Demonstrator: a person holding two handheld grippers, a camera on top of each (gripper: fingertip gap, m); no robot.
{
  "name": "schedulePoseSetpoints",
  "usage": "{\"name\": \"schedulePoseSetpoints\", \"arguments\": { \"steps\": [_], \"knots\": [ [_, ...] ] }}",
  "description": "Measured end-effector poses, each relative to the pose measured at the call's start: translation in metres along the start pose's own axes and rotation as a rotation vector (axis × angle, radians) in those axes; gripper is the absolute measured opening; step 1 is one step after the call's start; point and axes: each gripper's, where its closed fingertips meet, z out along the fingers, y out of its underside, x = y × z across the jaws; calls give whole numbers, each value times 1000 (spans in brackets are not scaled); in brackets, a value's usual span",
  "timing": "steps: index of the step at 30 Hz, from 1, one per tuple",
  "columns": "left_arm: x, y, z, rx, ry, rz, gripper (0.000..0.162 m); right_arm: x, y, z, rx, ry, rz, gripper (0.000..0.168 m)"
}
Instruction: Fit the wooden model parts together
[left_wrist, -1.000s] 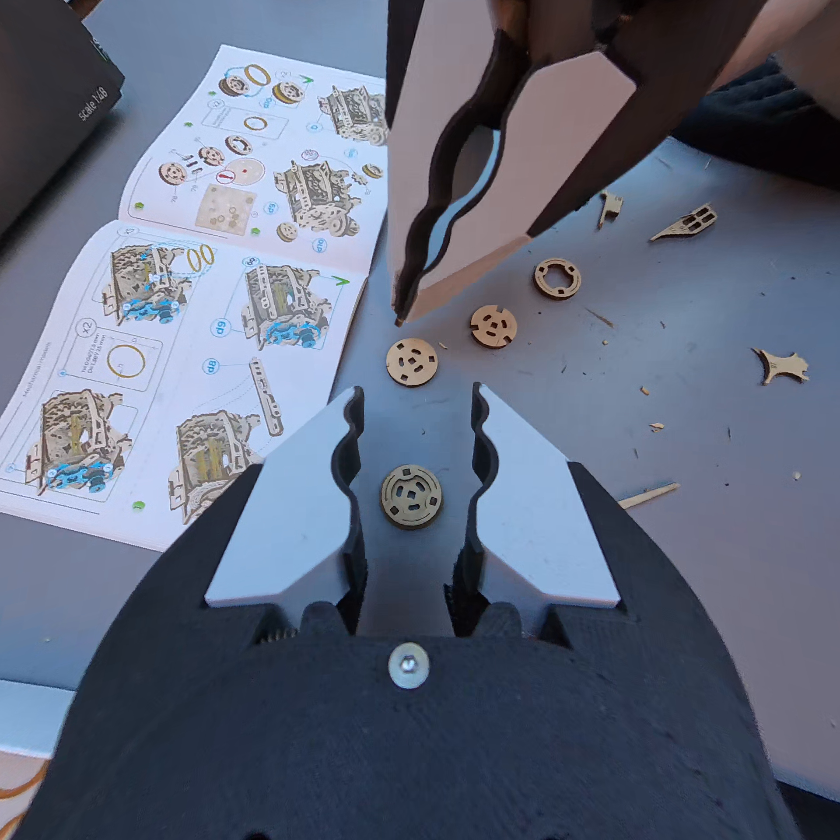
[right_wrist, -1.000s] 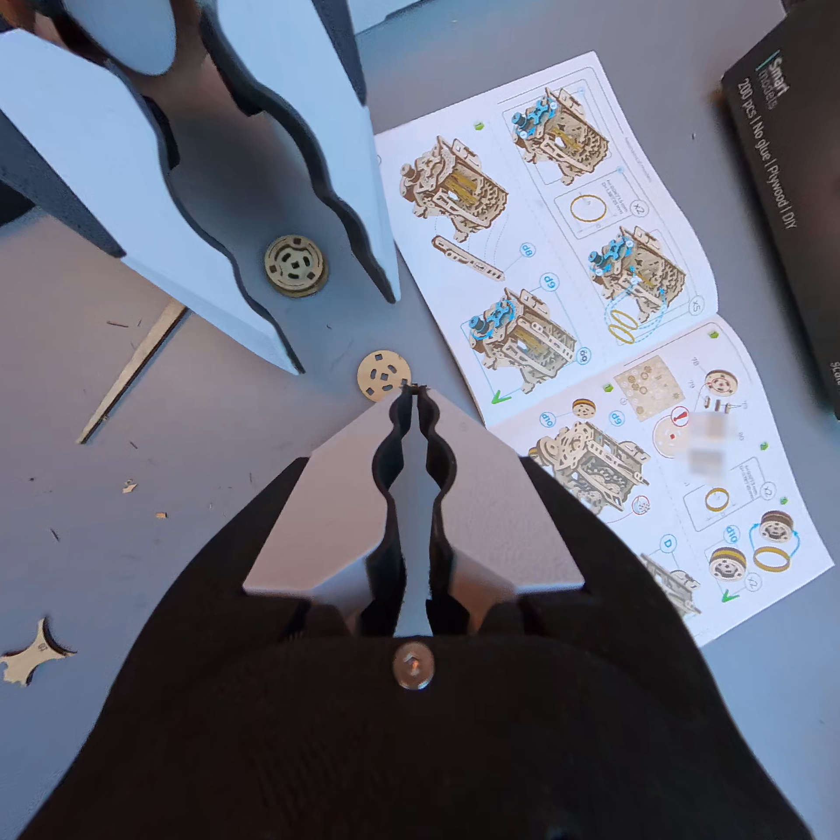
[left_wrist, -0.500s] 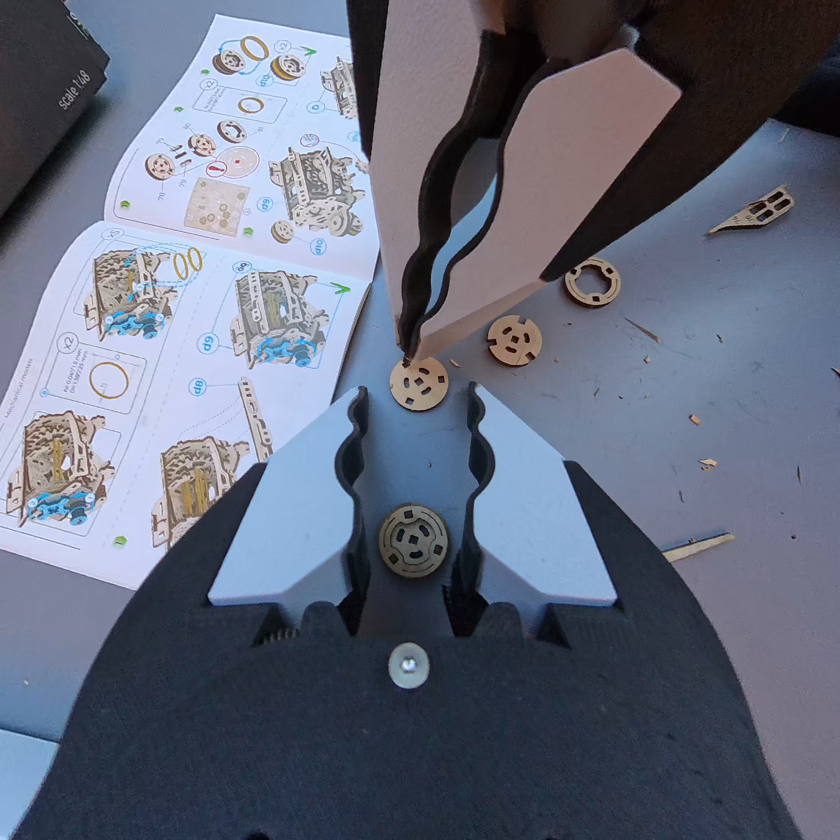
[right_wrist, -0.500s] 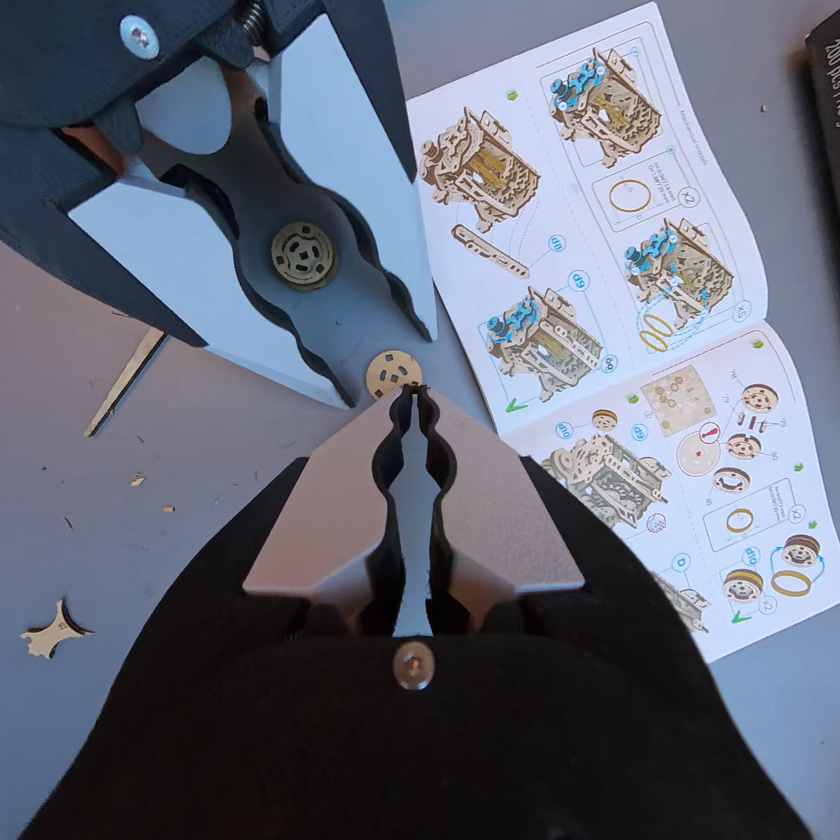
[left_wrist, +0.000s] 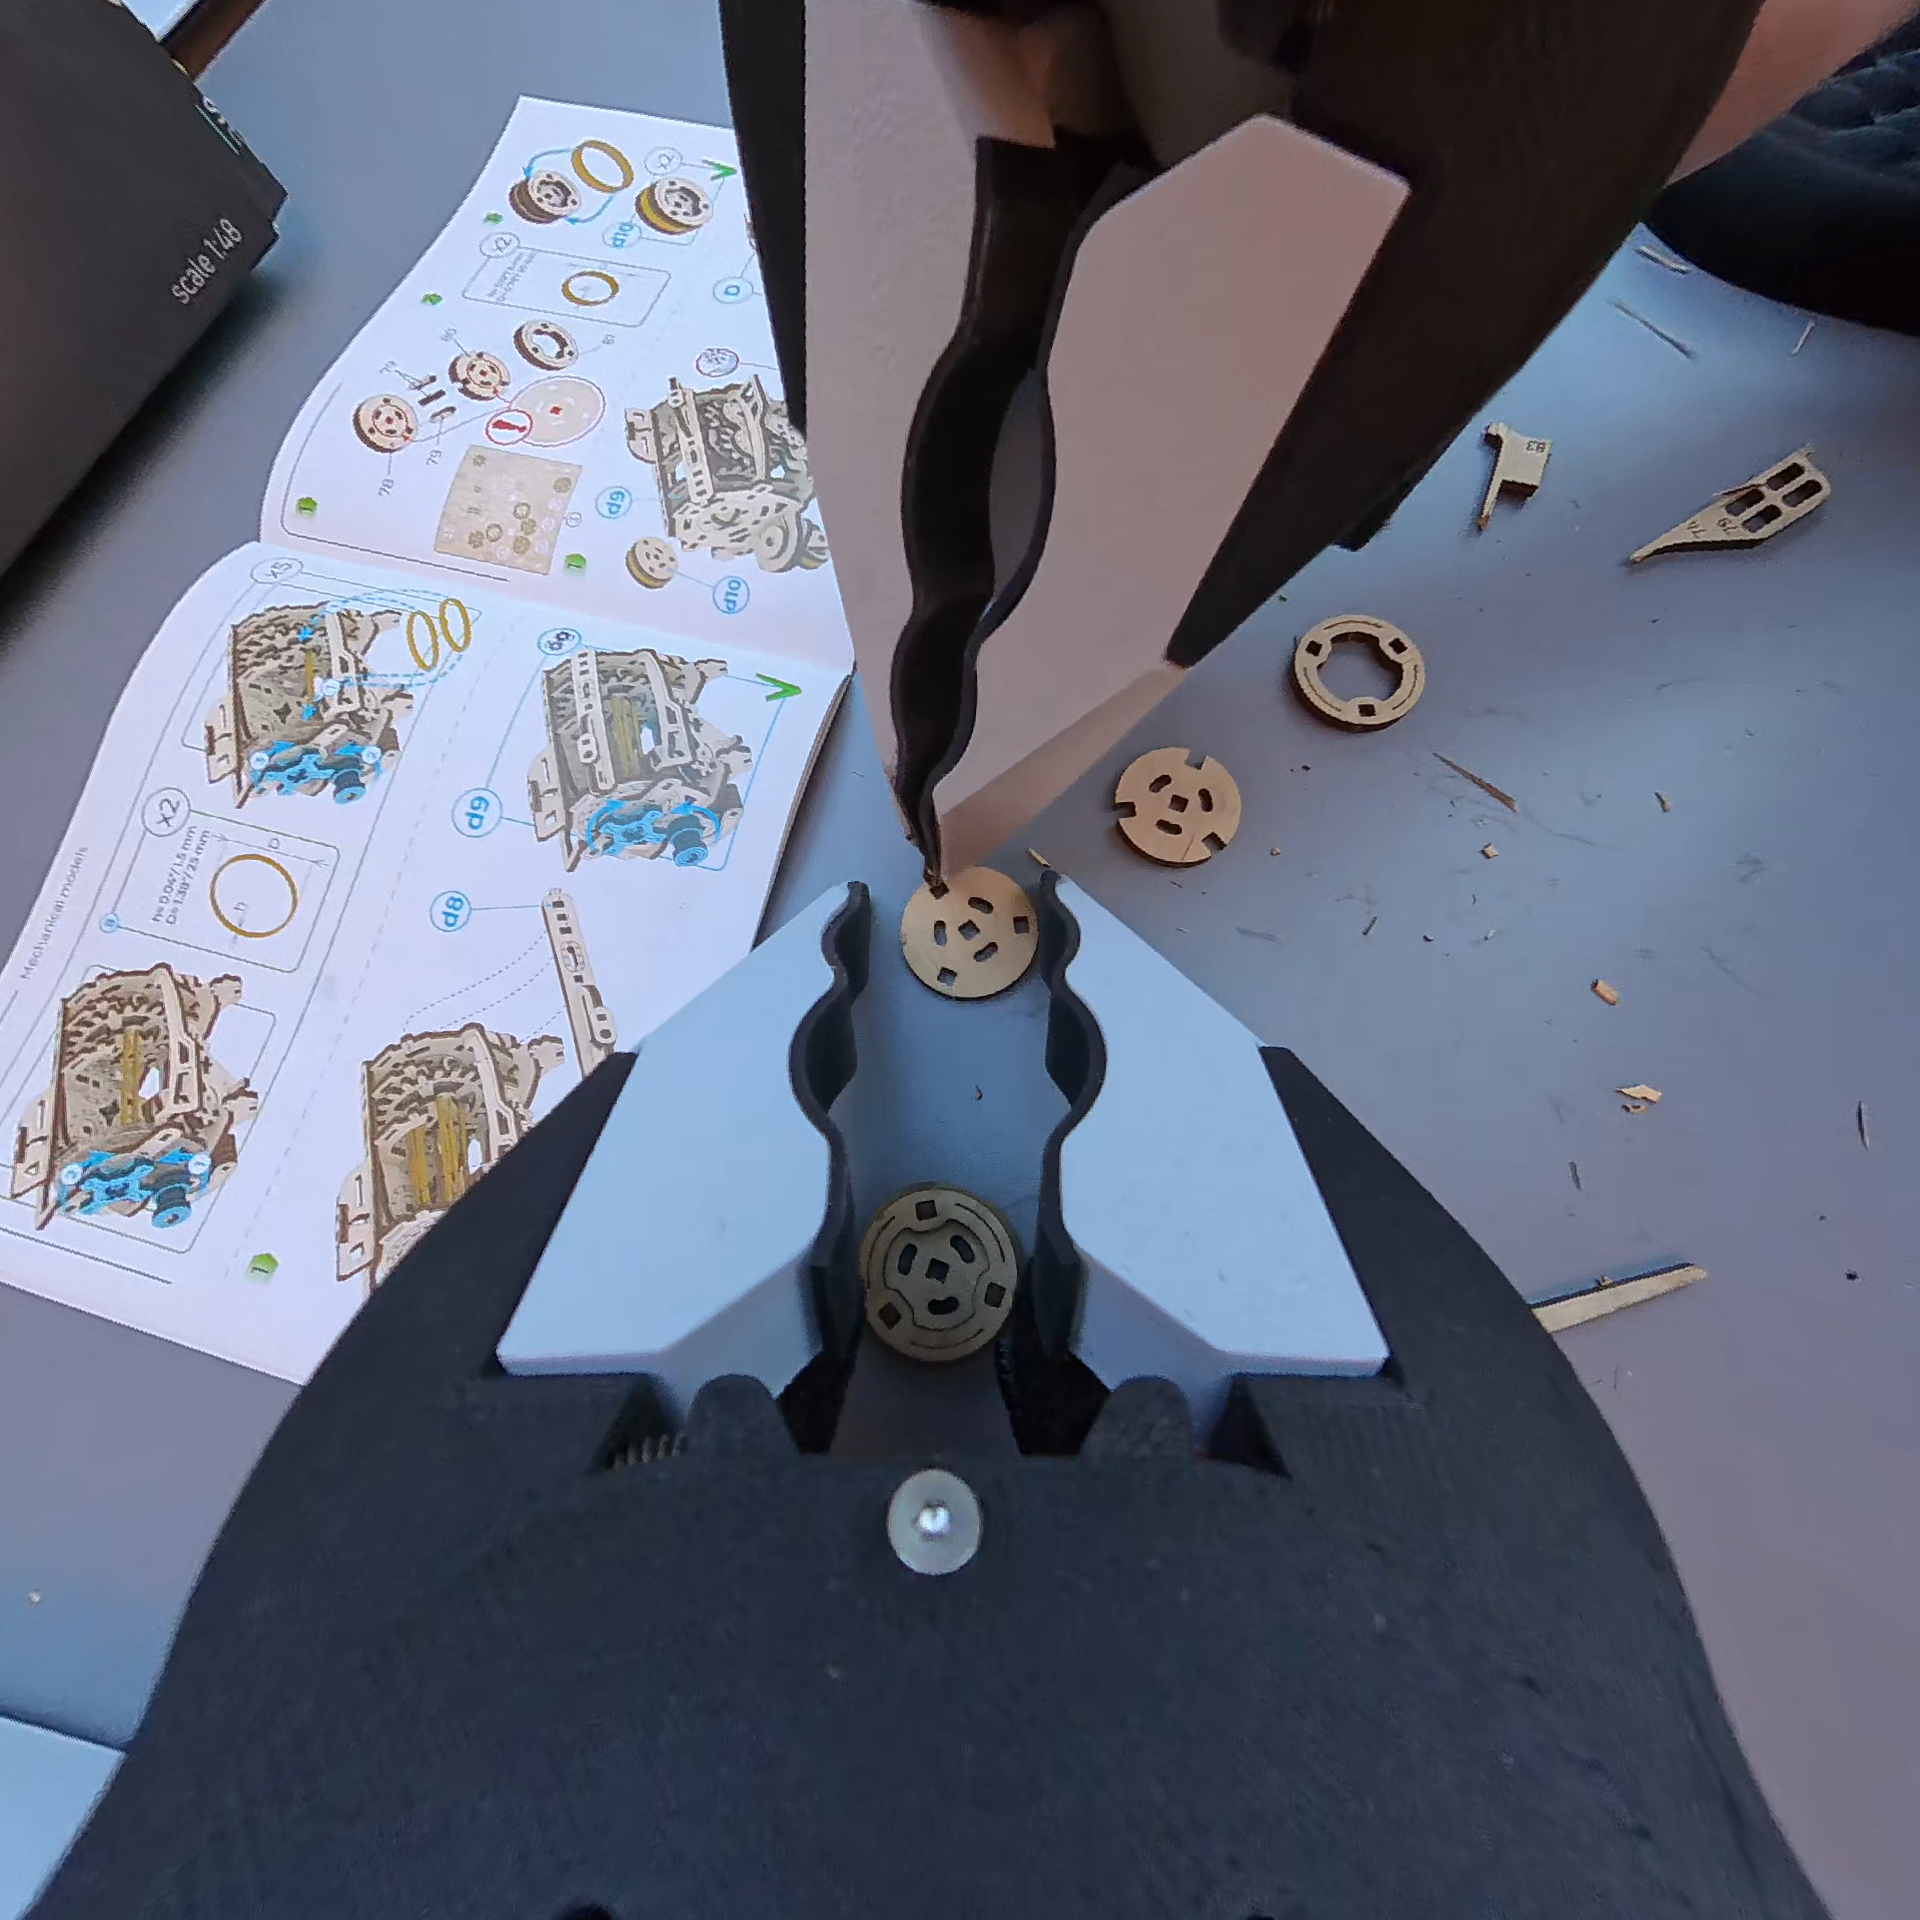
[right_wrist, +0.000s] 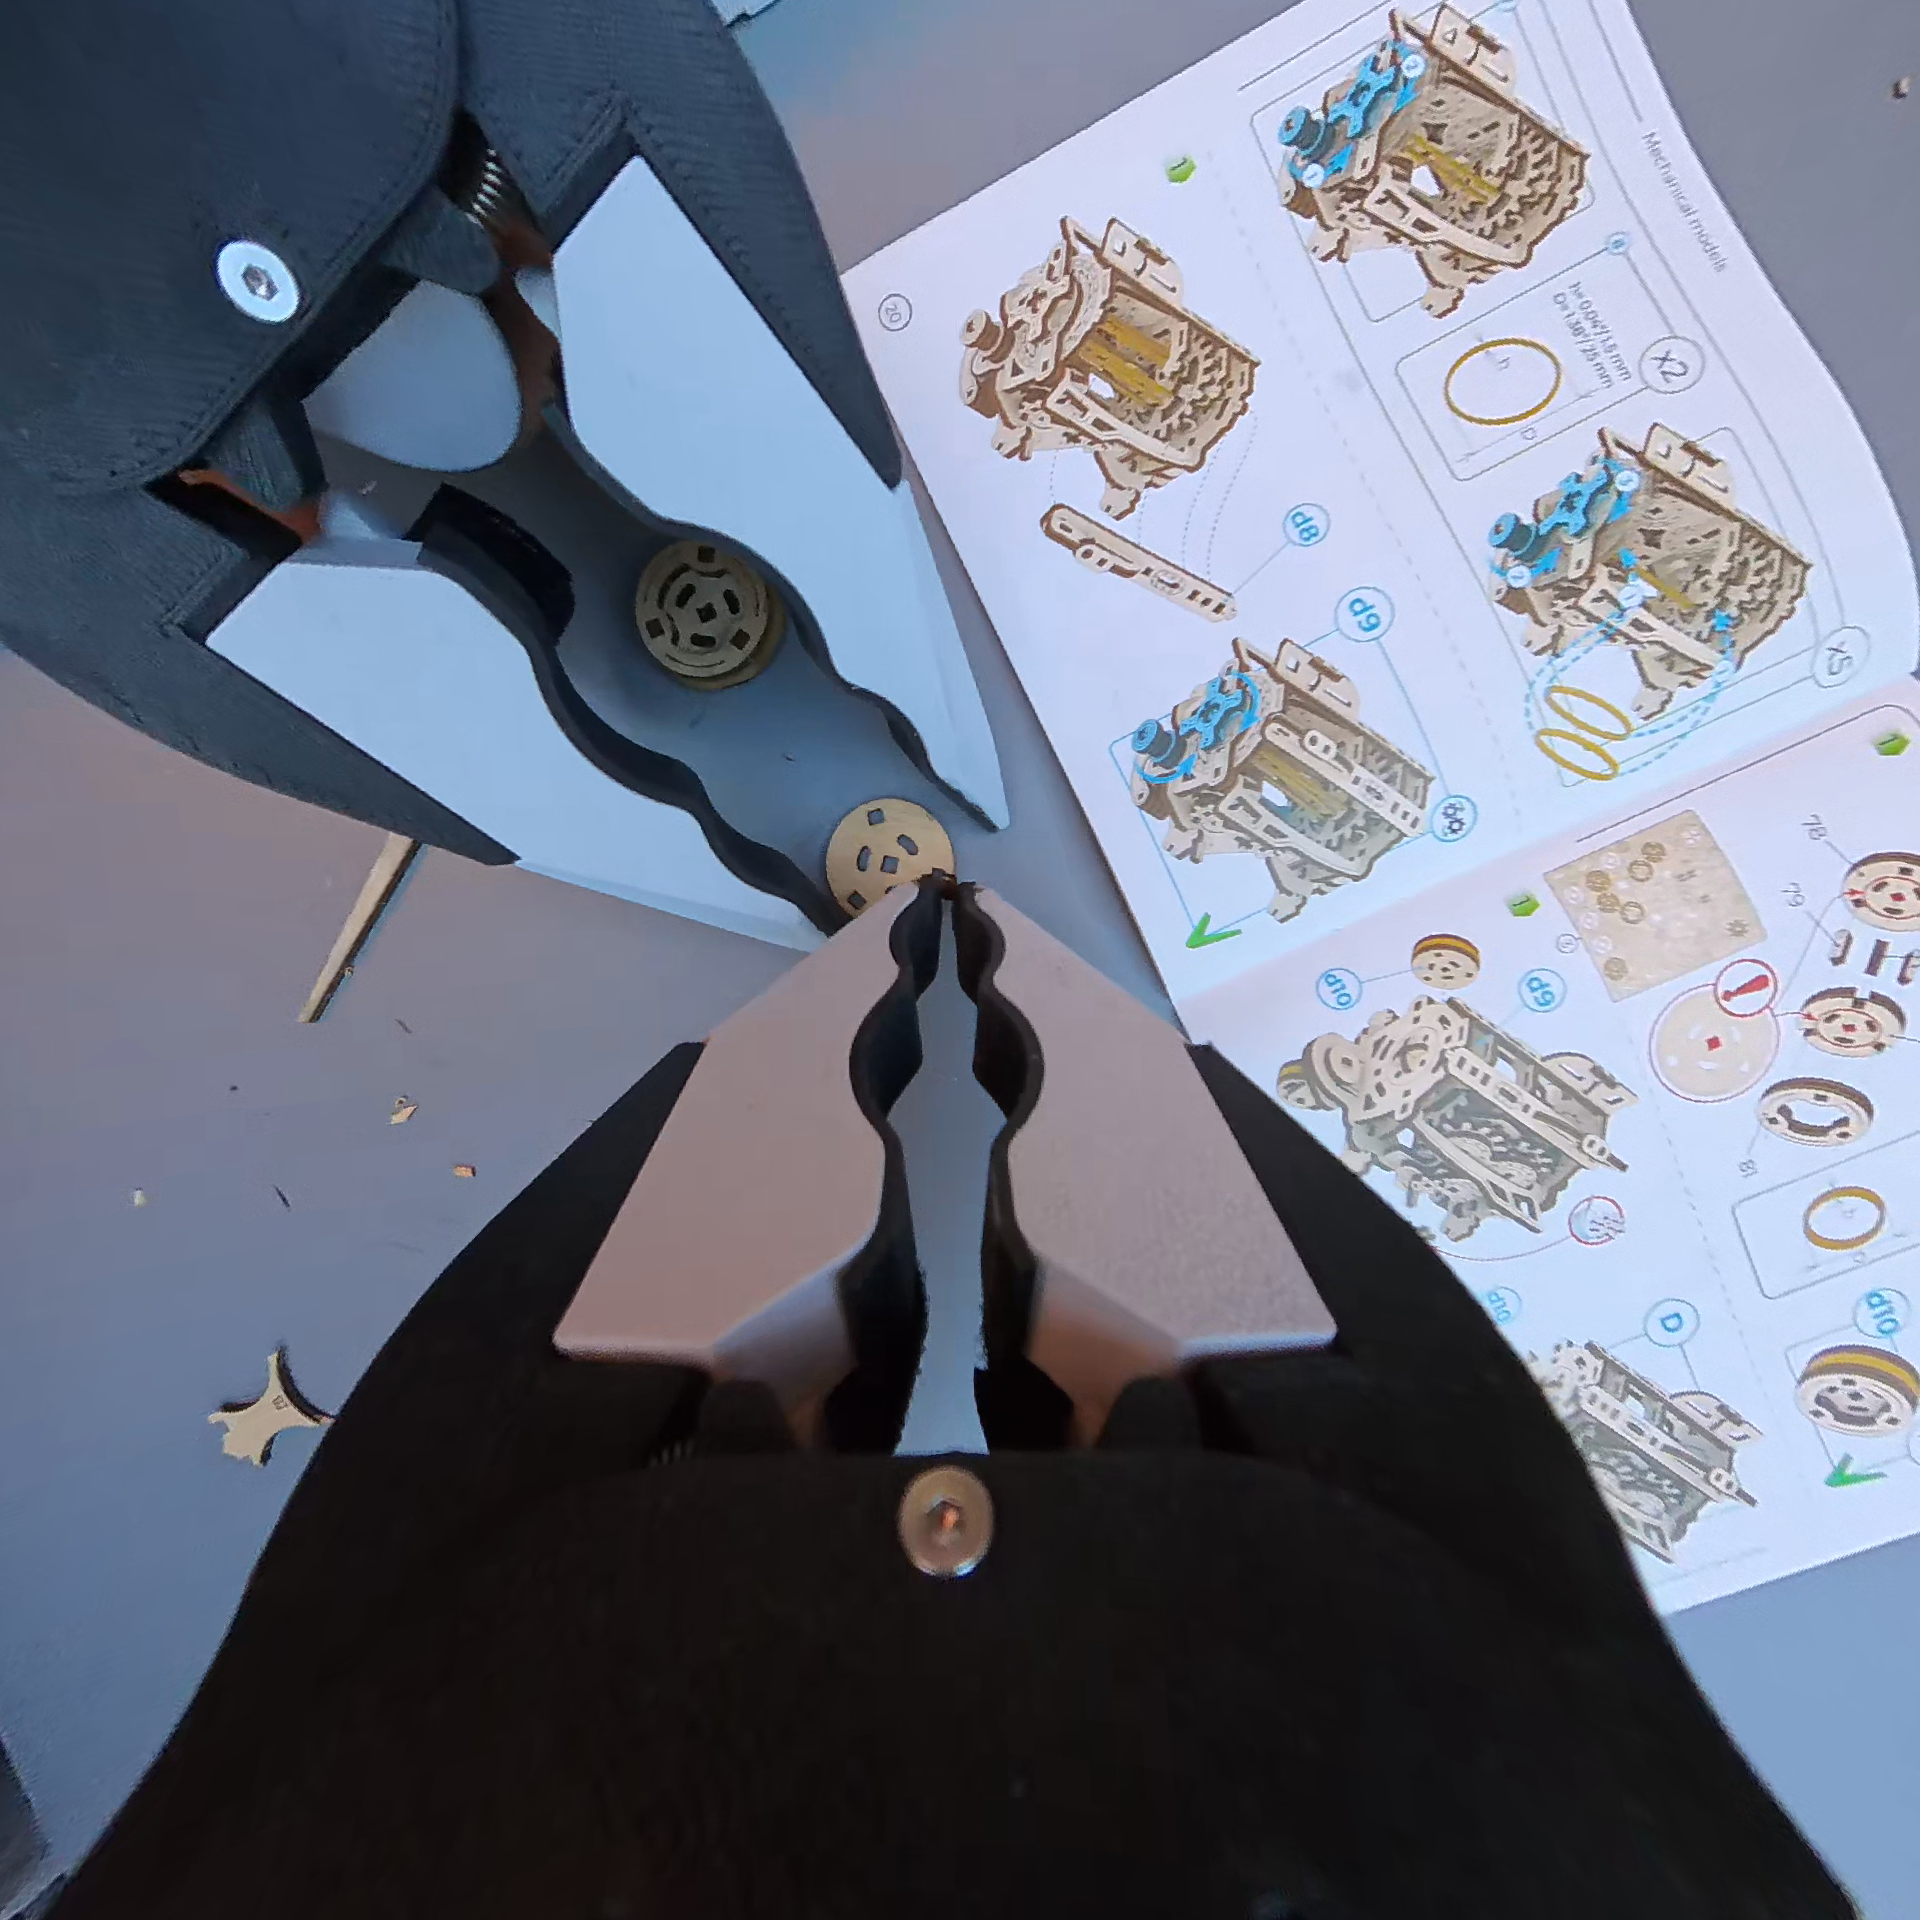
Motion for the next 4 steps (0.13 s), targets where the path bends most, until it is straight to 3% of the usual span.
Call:
{"name": "schedulePoseSetpoints", "arguments": {
  "steps": [1,4],
  "knots": [
    [0,0,0,0,0,-1,31,0,0,0,-2,-3,5,1],
    [1,1,-1,-3,6,-3,33,0,0,0,-5,-14,16,1]
  ]
}}
